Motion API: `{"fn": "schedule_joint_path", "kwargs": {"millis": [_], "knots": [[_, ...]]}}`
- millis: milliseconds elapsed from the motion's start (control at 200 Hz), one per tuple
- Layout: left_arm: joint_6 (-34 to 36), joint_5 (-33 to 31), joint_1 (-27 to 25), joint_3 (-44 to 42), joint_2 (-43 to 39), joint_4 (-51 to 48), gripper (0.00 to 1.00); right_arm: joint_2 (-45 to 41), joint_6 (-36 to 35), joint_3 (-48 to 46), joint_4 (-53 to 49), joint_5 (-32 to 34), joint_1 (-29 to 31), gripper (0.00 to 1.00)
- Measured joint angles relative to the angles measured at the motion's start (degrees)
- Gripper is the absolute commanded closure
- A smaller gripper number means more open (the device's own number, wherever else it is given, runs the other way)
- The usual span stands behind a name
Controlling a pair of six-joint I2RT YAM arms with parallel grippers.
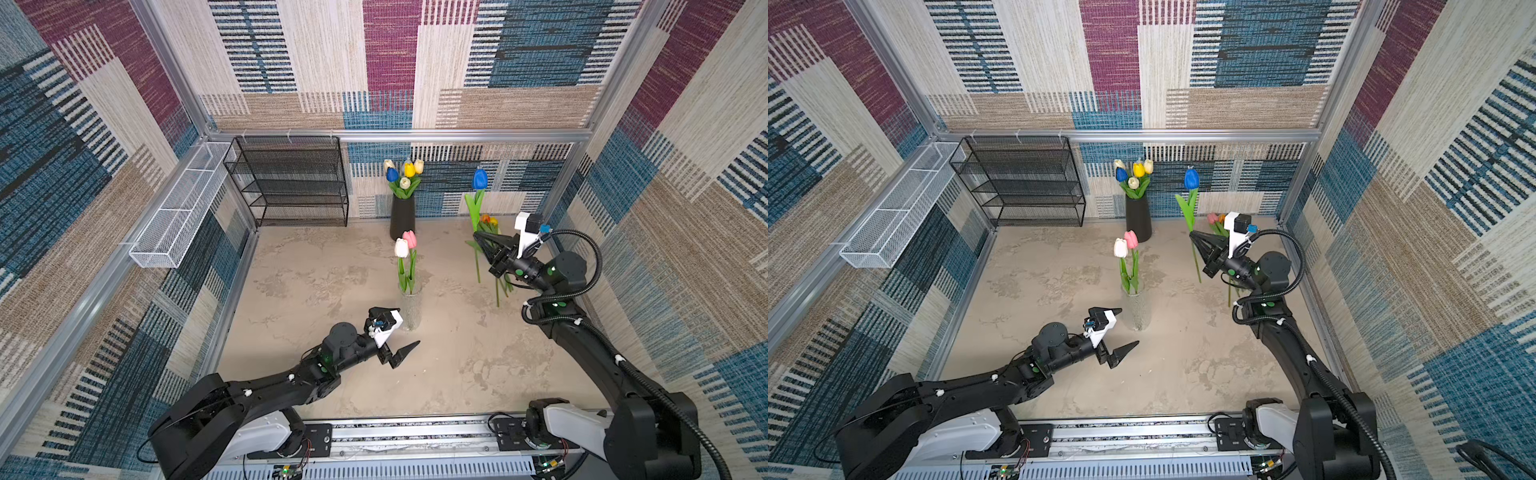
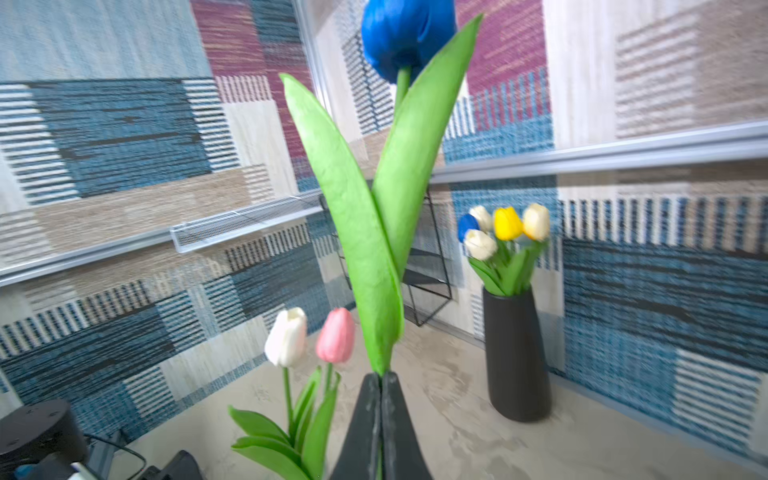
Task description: Arrange the flowers into the vase
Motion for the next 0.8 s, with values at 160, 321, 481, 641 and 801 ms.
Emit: {"fn": "schedule_joint_path", "kwargs": {"millis": [160,321,481,641,801], "knots": [[0.0,0.0,0.0,0.0,-0.2,0.0,0.01,0.9,3.2,-2.8,13.8,1.9,8.2,1.00],[0.0,-0.5,0.0,-0.3,-0.4,0.1,0.01,5.0,7.8,-8.5,28.9,10.1,14.8,1.00],[0.0,-1.2,0.0,-0.8,-1.0,0.2,0.00,11.0,11.1,-7.3,34.0,16.1,18.2,1.00],[0.0,-1.2,-0.1,-0.8,-1.0,0.3,0.01,16.3,12.0,-4.2,34.6,18.3,21.0,1.00],[0.0,-1.2,-0.1,-0.8,-1.0,0.3,0.01,19.0,10.8,-3.1,34.8,19.9,21.7,1.00]]}}
